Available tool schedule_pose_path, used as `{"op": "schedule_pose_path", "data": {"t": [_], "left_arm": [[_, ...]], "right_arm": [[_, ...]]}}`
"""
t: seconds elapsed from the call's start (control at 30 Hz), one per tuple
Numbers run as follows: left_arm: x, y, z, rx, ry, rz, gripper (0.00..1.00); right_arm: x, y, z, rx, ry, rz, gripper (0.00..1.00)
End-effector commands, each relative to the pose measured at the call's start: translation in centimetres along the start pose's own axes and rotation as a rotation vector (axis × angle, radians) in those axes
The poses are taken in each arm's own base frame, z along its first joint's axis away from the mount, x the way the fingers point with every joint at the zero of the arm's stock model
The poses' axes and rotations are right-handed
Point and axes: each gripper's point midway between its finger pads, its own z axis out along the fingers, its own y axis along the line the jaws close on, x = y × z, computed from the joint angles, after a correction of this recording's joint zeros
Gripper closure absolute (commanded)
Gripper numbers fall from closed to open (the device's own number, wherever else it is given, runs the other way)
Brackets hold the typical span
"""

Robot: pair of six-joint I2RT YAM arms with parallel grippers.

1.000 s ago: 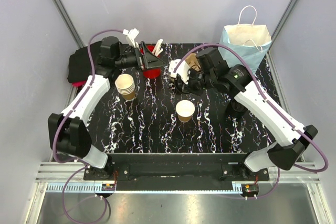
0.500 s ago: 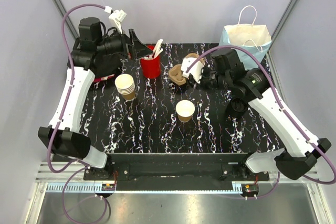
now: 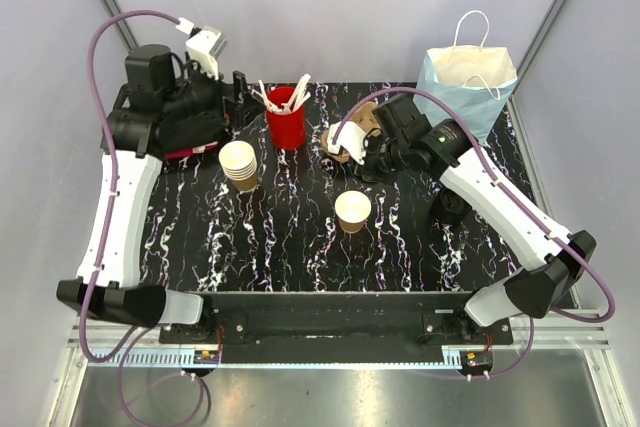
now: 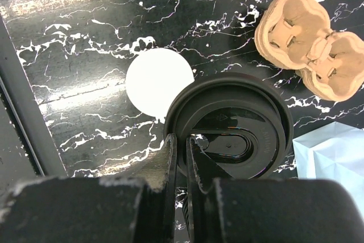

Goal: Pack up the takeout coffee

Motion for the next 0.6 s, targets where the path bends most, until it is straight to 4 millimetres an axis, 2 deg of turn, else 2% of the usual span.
{"op": "schedule_pose_path", "data": {"t": [0.0, 0.1, 0.3, 0.4, 0.57], "left_arm": [[-0.5, 1.8, -2.0, -0.112, -0.044, 0.031, 0.01], [-0.6, 2.5, -3.2, -0.137, -0.069, 0.009, 0.01], [-0.3, 3.5, -3.8, -0.171, -0.074, -0.003, 0.01], [-0.3, 3.9, -3.9, -0.178, -0.078, -0.025, 0.01], [-0.2, 5.8, -4.5, -0.201, -0.102, -0.108, 0.01]], "right_arm": [[-1.1, -0.2, -1.6, 0.017, -0.04, -0.029, 1.0], [-0.6, 0.3, -1.3, -0.007, -0.029, -0.027, 1.0], [1.0, 1.7, -0.3, -0.084, 0.035, -0.011, 1.0], [1.7, 2.6, 0.7, -0.135, 0.068, 0.004, 1.0], [2.2, 3.5, 3.4, -0.211, 0.105, 0.034, 1.0]]}}
